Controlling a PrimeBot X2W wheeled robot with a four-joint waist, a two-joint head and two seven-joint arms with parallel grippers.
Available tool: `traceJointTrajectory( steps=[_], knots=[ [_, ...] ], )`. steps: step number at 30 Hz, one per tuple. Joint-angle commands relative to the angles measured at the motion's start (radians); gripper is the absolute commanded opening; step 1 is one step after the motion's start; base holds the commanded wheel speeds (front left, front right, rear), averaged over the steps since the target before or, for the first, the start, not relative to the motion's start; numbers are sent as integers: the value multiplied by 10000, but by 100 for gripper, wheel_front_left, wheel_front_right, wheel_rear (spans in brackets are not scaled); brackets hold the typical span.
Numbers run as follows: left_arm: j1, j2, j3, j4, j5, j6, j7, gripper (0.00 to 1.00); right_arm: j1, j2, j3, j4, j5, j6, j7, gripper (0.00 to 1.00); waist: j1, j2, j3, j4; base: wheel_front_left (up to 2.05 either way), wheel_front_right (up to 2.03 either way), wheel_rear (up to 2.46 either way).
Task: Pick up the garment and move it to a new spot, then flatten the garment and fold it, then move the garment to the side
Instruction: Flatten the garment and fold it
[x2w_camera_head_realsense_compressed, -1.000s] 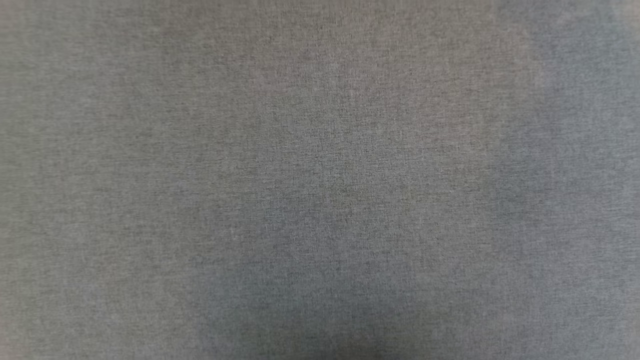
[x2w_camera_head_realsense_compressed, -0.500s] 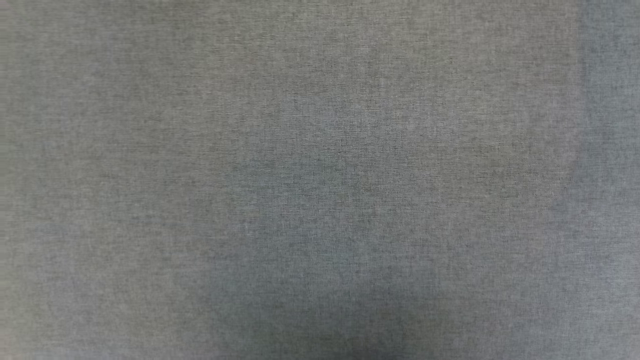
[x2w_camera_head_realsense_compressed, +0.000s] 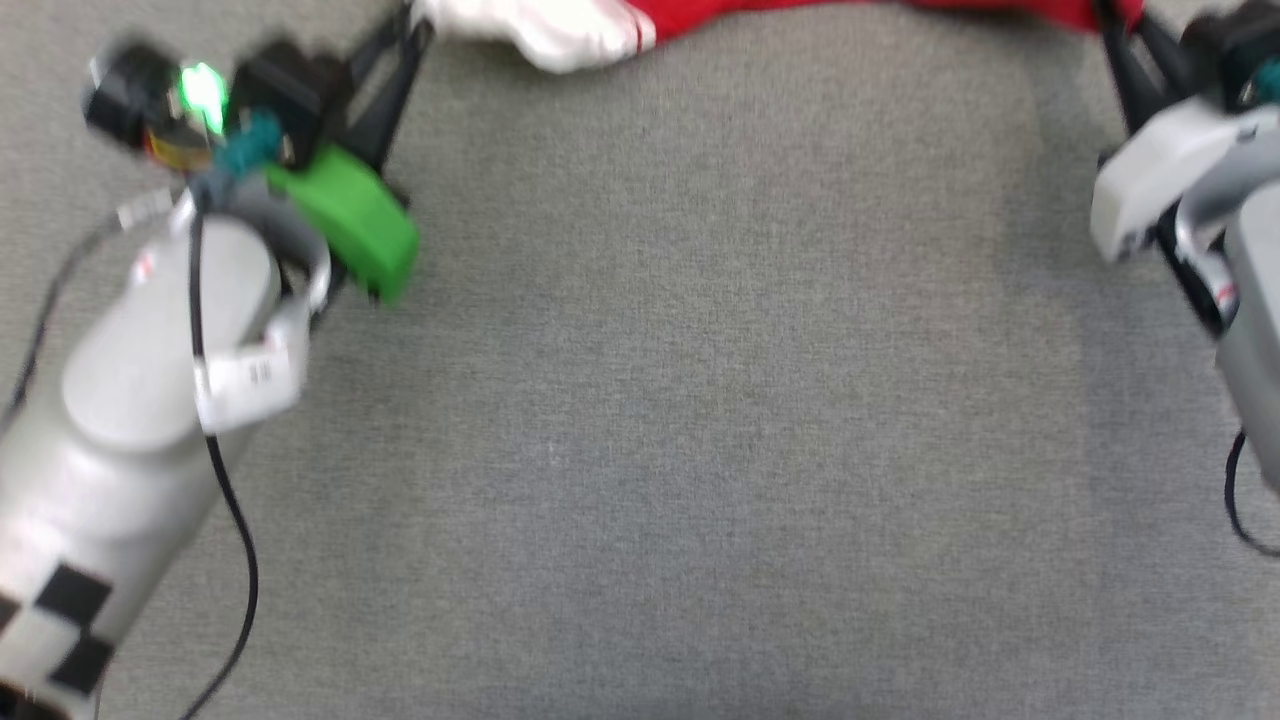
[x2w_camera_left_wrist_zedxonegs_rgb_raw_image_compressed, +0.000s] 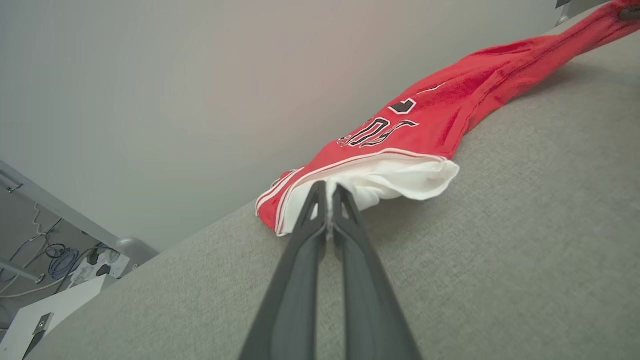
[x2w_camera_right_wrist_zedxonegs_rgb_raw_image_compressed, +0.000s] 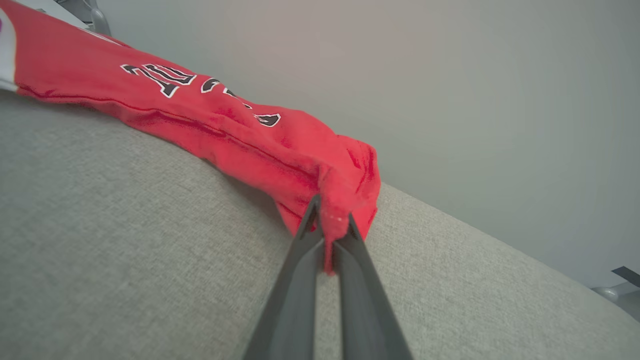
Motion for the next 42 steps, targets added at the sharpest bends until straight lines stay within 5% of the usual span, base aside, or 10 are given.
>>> traceJointTrajectory(
  steps=[1, 8, 14, 32, 42],
  knots=[
    [734, 255, -54, -257, -167, 192, -11, 0, 517, -114, 121, -106, 300, -15, -83, 0, 1, 0, -1247, 228, 0, 0, 0],
    [4377, 1273, -312, -1845, -1135, 1125, 415, 0, 2866, -630, 1087, -723, 1966, -15, 47, 0, 1, 0, -2386, 390, 0, 0, 0],
    [5608, 1708, -671, -2749, -1245, 1449, 676, 0, 4034, -882, 1347, -956, 2951, -15, 248, 0, 1, 0, -3054, 557, 0, 0, 0],
    [8073, 3059, -1605, -5265, -1950, 1493, 1507, 0, 8608, -2478, 727, -4109, 5481, -15, 1775, 0, 1, 0, -4973, 630, 0, 0, 0],
    [9071, 3710, -1874, -6293, -2427, 1602, 1685, 0, 11109, -2628, -452, -6036, 5788, -15, 2577, 0, 1, 0, -5250, 531, 0, 0, 0]
  ],
)
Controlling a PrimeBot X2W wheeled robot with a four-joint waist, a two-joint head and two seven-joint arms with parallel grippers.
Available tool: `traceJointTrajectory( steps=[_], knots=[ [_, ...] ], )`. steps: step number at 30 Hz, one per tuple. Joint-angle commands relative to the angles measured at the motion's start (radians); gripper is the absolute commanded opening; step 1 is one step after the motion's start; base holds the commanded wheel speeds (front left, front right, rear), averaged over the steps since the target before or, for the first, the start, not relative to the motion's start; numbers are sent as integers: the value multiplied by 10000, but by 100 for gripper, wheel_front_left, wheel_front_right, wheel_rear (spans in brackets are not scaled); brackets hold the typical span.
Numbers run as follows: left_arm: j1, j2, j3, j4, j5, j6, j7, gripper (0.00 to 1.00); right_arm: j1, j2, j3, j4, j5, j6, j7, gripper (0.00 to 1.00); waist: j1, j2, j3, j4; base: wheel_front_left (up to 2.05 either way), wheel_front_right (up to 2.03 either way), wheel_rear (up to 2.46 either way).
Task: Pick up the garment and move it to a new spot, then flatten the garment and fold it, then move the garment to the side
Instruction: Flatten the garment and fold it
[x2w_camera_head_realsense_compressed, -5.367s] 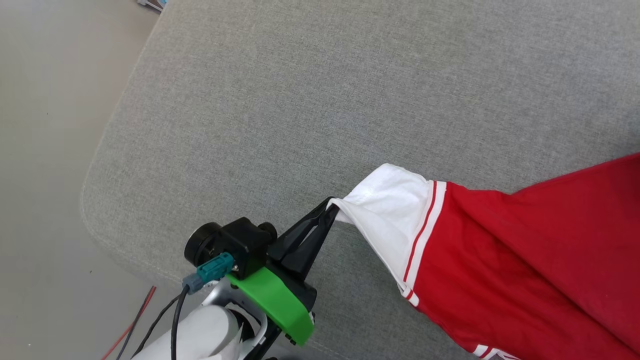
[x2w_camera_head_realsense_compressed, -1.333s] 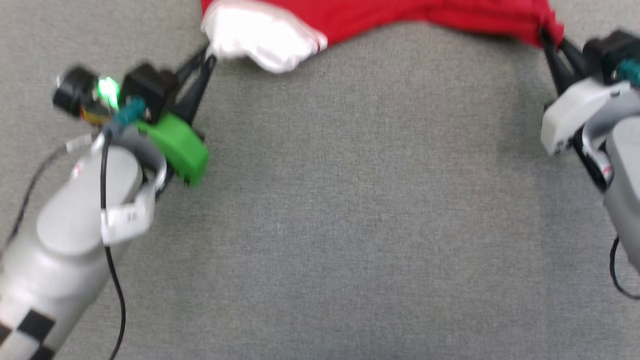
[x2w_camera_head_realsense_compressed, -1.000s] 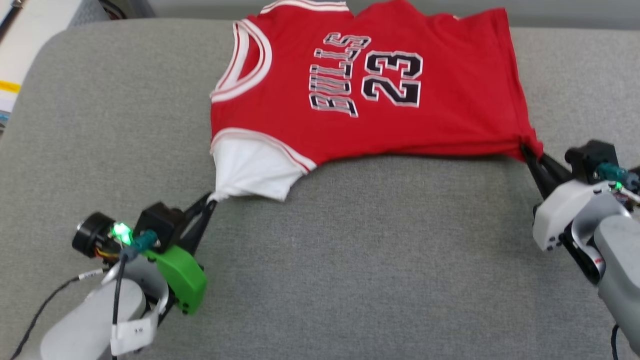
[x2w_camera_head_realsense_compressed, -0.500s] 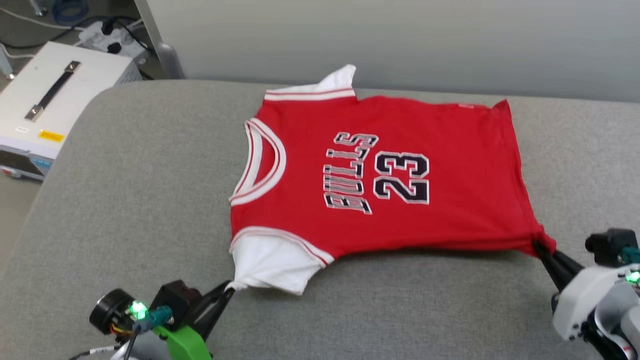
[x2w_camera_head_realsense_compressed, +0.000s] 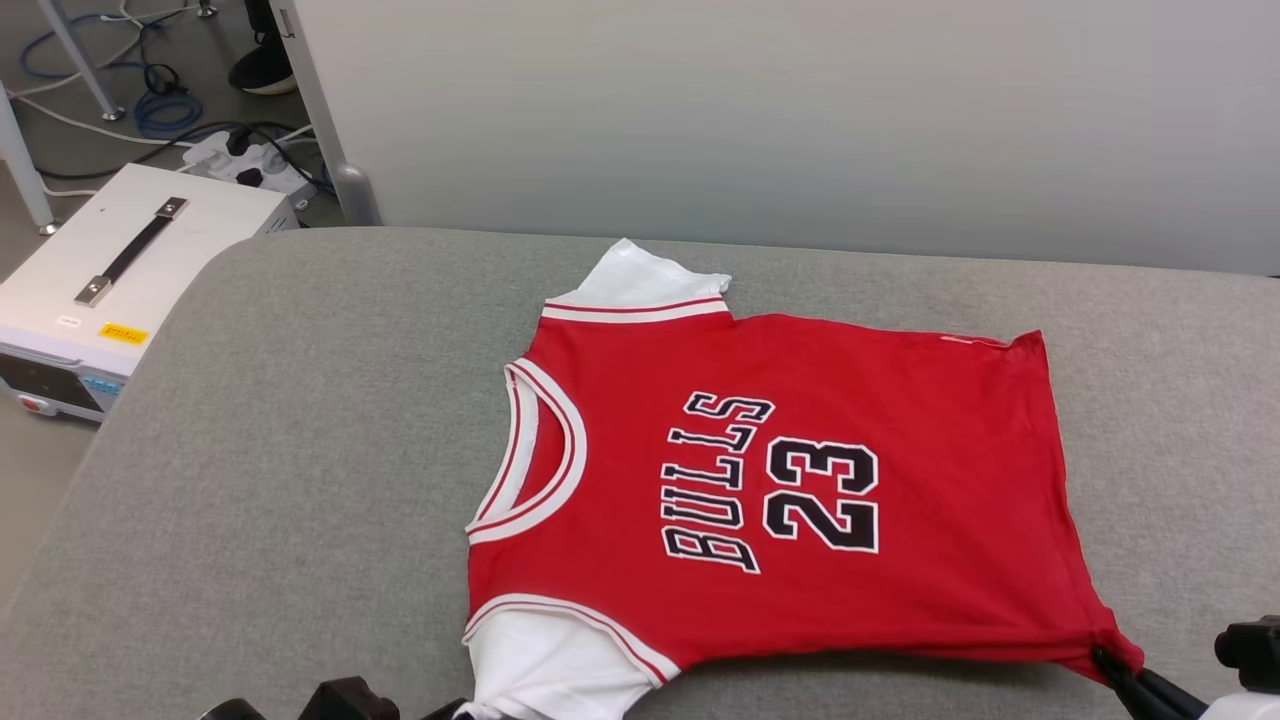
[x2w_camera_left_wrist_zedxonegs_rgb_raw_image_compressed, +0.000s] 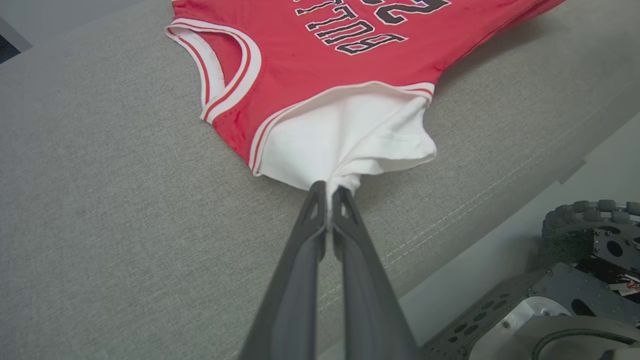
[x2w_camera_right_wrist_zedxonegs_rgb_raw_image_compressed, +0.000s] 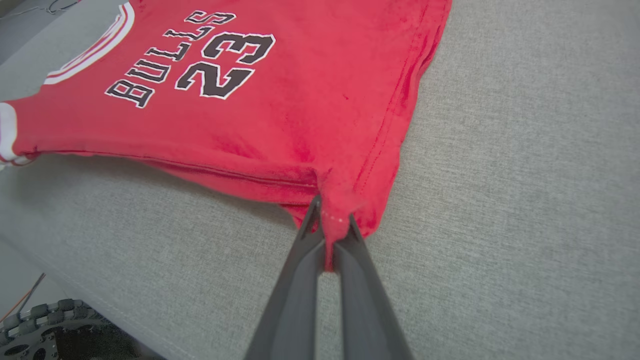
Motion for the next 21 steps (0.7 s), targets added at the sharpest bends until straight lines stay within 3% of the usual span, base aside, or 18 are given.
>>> traceJointTrajectory(
  steps=[1, 8, 21],
  knots=[
    [83, 47, 81, -61, -93, 111, -94, 0, 152, 5, -190, -188, -34, -11, 41, 0, 1, -1, 28, -48, 0, 0, 0],
    [-578, -121, 669, -37, -134, 250, -474, 0, 248, 168, -979, -1104, -503, -11, 327, 0, 1, -1, 361, -266, 0, 0, 0],
    [-2925, -276, 1365, 847, -169, -553, 272, 0, -1350, 369, -1153, -1527, -1020, -11, 1214, 0, 1, -1, 1704, -909, 0, 0, 0]
  ],
)
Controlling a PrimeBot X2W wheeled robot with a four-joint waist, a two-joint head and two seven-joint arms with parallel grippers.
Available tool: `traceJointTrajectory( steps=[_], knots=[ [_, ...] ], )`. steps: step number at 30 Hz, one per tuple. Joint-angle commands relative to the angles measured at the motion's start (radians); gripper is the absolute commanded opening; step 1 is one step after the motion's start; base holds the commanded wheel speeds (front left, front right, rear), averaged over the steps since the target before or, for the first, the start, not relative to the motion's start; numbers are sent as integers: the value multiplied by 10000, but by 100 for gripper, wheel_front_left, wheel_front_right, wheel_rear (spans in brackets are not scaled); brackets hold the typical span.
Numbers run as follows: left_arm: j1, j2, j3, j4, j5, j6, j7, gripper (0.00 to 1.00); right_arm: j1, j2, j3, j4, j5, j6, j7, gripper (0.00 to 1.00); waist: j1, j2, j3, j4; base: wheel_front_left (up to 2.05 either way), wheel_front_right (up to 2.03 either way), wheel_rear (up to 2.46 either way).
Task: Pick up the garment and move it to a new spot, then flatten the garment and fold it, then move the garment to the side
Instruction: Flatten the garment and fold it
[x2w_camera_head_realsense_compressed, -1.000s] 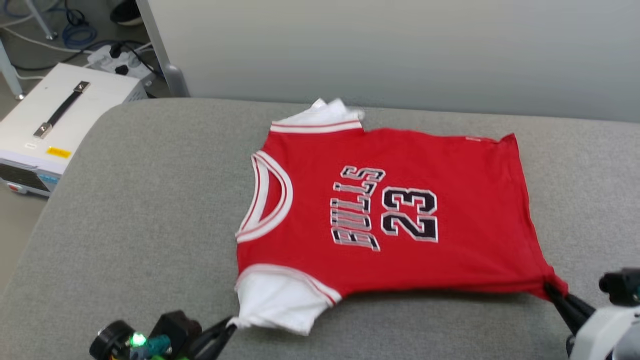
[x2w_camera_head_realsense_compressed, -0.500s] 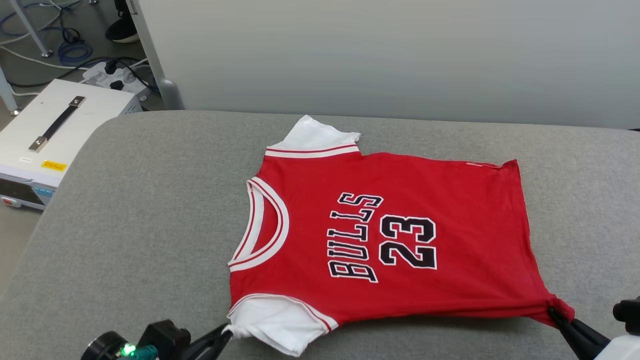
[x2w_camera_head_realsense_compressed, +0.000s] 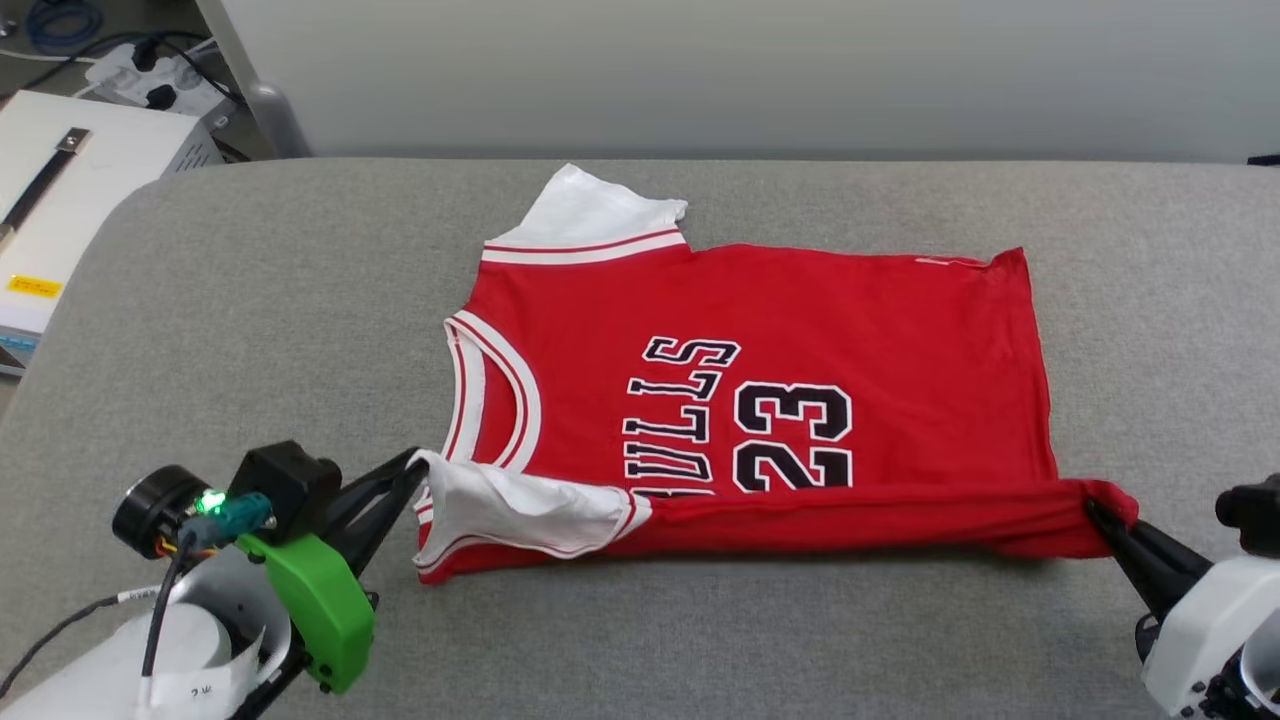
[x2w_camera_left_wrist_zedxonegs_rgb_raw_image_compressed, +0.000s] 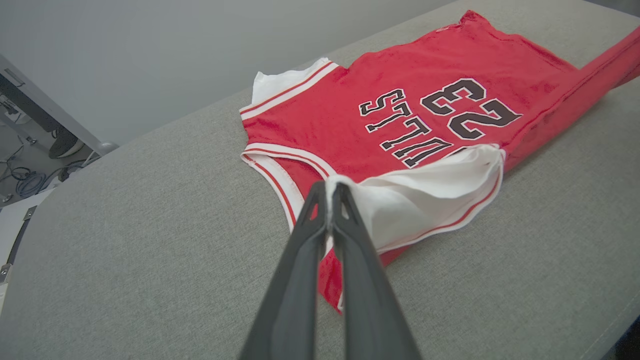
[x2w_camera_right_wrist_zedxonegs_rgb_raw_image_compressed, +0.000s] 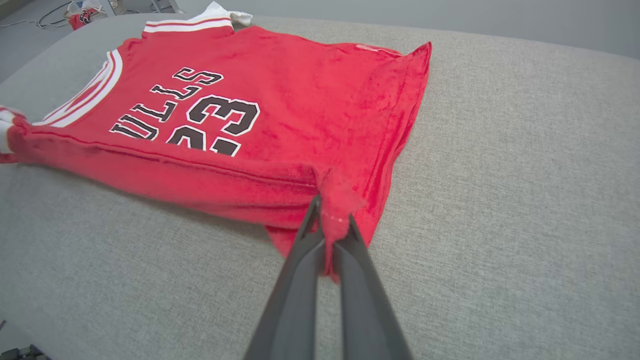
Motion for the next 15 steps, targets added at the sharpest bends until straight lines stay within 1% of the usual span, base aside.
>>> traceJointTrajectory(
  steps=[1, 6, 15],
  knots=[
    [-325, -78, 67, 159, -23, -86, 104, 0, -329, 45, 65, 87, -102, -11, 80, 0, 1, 0, 456, -315, 0, 0, 0],
    [-1134, -295, 77, 856, -40, -483, 565, 0, -1230, 94, 418, 626, -217, -11, 365, 0, 1, 0, 926, -441, 0, 0, 0],
    [-2300, -798, -18, 2582, 20, -1125, 933, 0, -2738, 271, 1185, 1674, -141, -11, 474, 0, 1, 0, 1575, -583, 0, 0, 0]
  ],
)
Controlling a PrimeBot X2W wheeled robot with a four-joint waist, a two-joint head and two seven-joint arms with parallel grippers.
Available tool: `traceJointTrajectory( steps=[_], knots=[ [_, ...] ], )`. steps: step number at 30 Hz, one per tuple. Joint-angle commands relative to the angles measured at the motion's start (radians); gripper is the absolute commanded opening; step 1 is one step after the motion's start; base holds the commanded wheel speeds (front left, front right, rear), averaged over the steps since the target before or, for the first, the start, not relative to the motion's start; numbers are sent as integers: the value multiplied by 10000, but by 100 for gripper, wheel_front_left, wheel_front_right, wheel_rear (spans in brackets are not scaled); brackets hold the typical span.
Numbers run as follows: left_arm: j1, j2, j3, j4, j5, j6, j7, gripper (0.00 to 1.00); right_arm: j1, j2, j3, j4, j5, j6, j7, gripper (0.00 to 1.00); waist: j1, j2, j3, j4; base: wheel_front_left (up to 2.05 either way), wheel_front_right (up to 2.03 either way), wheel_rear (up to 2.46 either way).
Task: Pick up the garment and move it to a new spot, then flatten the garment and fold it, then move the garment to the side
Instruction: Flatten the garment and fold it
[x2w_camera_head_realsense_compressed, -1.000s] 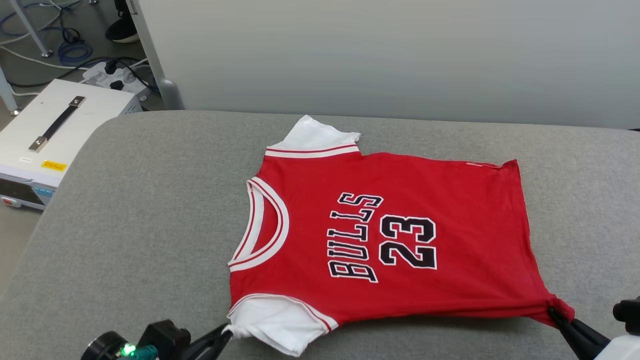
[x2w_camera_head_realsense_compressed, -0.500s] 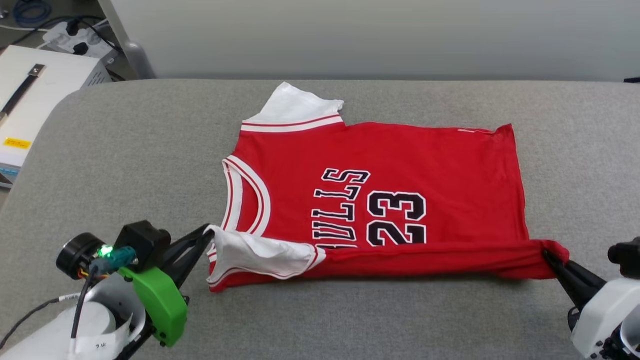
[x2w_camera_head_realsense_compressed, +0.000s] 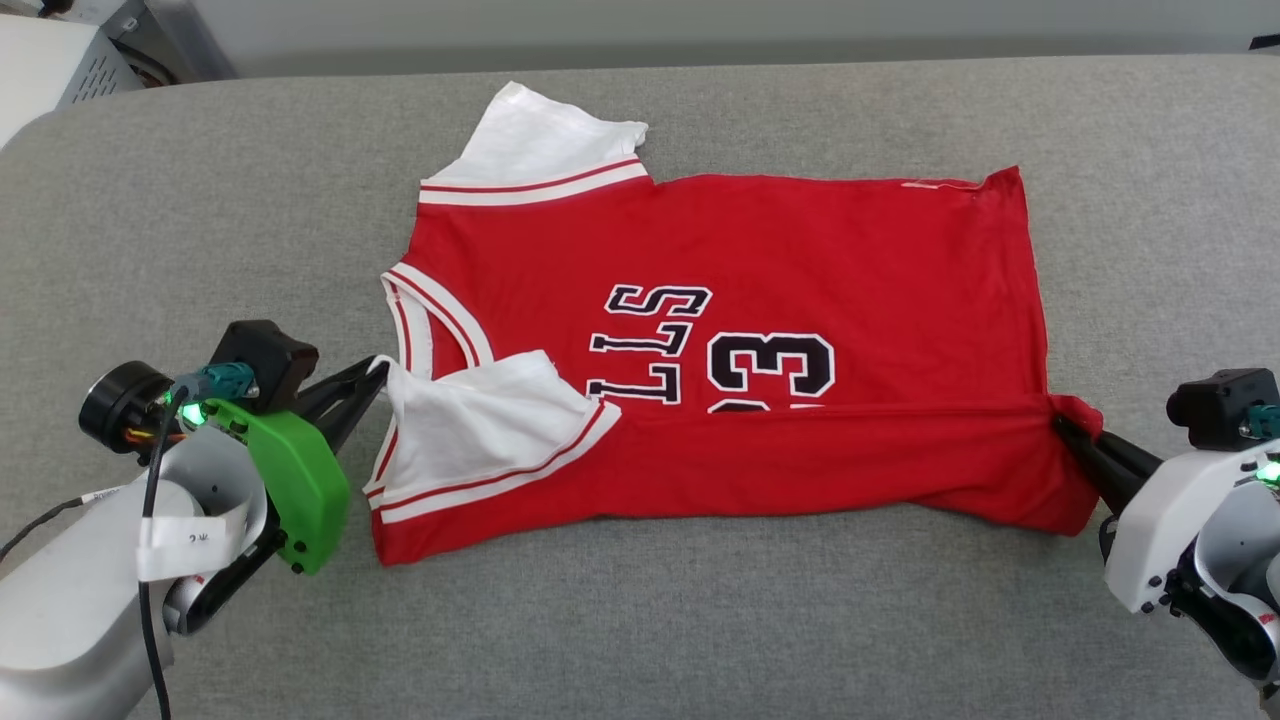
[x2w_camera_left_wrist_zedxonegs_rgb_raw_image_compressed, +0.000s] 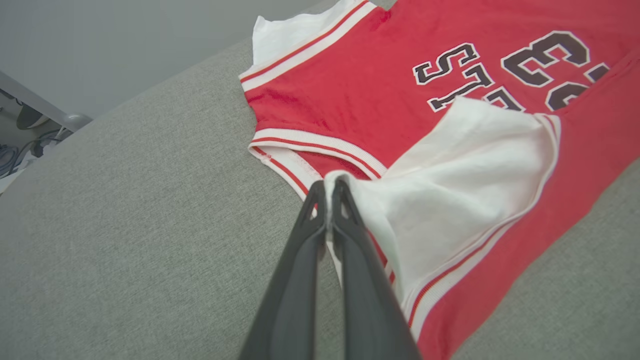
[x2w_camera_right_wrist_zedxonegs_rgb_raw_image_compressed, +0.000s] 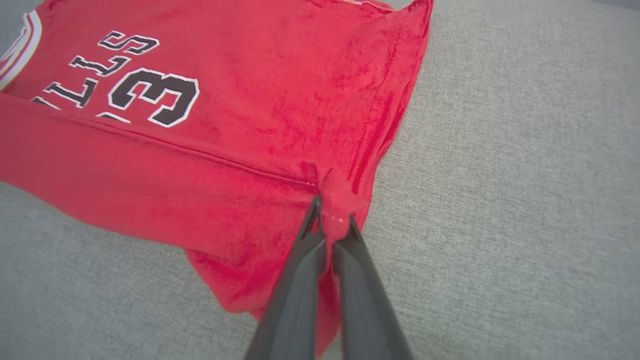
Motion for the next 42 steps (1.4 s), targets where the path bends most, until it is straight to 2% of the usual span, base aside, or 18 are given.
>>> traceJointTrajectory(
  steps=[1, 9, 10, 11, 19, 23, 29, 33, 37, 38, 42],
  knots=[
    [-290, -139, 1, 252, 74, -94, 10, 0, -292, 64, 140, 176, 3, -11, 22, 0, 0, 0, 249, -108, 0, 0, 0],
    [-1037, -634, -283, 1551, 133, -439, 27, 0, -1123, 244, 830, 1092, 88, -11, -45, 0, 0, 0, 573, -164, 0, 0, 0],
    [-1090, -737, -324, 1750, 100, -461, 40, 23, -1198, 286, 850, 1276, 131, -11, -5, 12, 0, 0, 586, -168, 0, 0, 0],
    [-1097, -846, -320, 1963, -32, -469, 128, 100, -1259, 308, 883, 1402, 127, -11, 21, 100, 0, 0, 589, -168, 0, 0, 0],
    [-1271, -1436, -261, 3041, -85, -485, -625, 100, -1606, 511, 1063, 1883, -24, -11, -593, 100, 0, 0, 282, -132, 0, 0, 0],
    [-1085, -1620, 43, 3318, -308, -212, -1250, 100, -1556, 478, 946, 1860, -147, -11, -827, 100, 0, 0, -34, -58, 0, 0, 0],
    [-475, -1783, 822, 2979, -1008, 564, -2142, 100, -1090, 587, 147, 1524, -553, -11, -580, 100, 0, 0, -608, 99, 0, 0, 0],
    [259, -1889, 1414, 2127, -1710, 1224, -2430, 100, -361, 914, -870, 1079, -984, -11, 489, 100, 0, 0, -913, 193, 0, 0, 0],
    [1119, -1837, 1616, 1111, -2264, 1971, -2119, 100, 429, 1449, -1814, 320, -1378, -11, 1839, 100, 0, 0, -1052, 236, 0, 0, 0],
    [1370, -1811, 1644, 757, -2377, 2279, -1990, 100, 661, 1642, -2148, 60, -1569, -11, 2235, 100, 0, 0, -1062, 245, 0, 0, 0],
    [2270, -1519, 1527, -399, -2810, 3172, -1107, 100, 1446, 2423, -3191, -1017, -2401, -11, 3630, 100, 0, 0, -1014, 230, 0, 0, 0]
  ],
)
